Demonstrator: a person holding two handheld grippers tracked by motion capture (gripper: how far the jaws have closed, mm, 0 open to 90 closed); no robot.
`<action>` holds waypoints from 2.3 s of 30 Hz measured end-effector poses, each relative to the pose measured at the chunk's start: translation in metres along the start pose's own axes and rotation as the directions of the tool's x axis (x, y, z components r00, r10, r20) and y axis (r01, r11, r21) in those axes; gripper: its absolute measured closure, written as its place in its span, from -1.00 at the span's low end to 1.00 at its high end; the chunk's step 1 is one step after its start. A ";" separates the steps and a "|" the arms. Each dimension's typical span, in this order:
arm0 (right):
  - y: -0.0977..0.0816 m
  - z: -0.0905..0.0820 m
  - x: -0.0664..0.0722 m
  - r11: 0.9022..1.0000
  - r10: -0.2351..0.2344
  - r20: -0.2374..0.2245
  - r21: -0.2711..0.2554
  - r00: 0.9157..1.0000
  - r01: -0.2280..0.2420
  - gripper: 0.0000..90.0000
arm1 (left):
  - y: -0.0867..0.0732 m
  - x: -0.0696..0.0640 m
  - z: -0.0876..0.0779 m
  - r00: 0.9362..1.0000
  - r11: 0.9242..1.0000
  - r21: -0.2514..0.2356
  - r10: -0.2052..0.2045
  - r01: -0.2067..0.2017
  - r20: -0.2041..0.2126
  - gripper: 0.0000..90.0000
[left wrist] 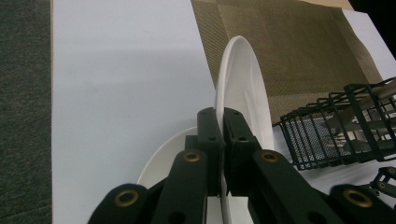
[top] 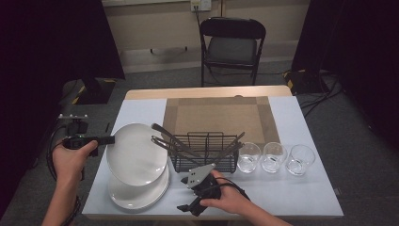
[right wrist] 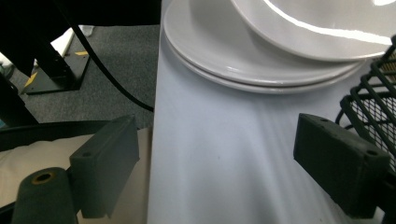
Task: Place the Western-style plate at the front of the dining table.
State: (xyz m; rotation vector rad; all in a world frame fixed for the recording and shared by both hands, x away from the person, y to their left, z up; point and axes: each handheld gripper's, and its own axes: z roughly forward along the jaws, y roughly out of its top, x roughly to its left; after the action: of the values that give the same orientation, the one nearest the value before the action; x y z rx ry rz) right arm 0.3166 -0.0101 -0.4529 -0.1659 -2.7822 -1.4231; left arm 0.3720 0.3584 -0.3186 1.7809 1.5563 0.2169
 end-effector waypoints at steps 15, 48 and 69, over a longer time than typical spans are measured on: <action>-0.013 -0.029 -0.004 1.000 0.025 0.038 -0.010 0.999 -0.025 -0.71 | 0.018 -0.007 0.003 1.000 1.000 -0.028 0.012 -0.012 -0.009 0.94; -0.039 -0.054 -0.006 0.997 0.079 0.070 -0.020 0.994 -0.078 -0.70 | 0.043 -0.005 0.033 1.000 0.999 -0.044 0.014 -0.014 -0.003 0.94; -0.049 -0.067 -0.005 0.995 0.095 0.083 -0.019 0.992 -0.094 -0.70 | 0.057 -0.009 0.053 1.000 0.997 -0.077 -0.003 0.002 -0.004 0.94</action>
State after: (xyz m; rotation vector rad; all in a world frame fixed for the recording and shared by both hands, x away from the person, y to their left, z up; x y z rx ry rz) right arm 0.3142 -0.0932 -0.4541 -0.3611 -2.7873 -1.4485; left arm 0.4449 0.3296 -0.3170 1.7193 1.5327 0.2764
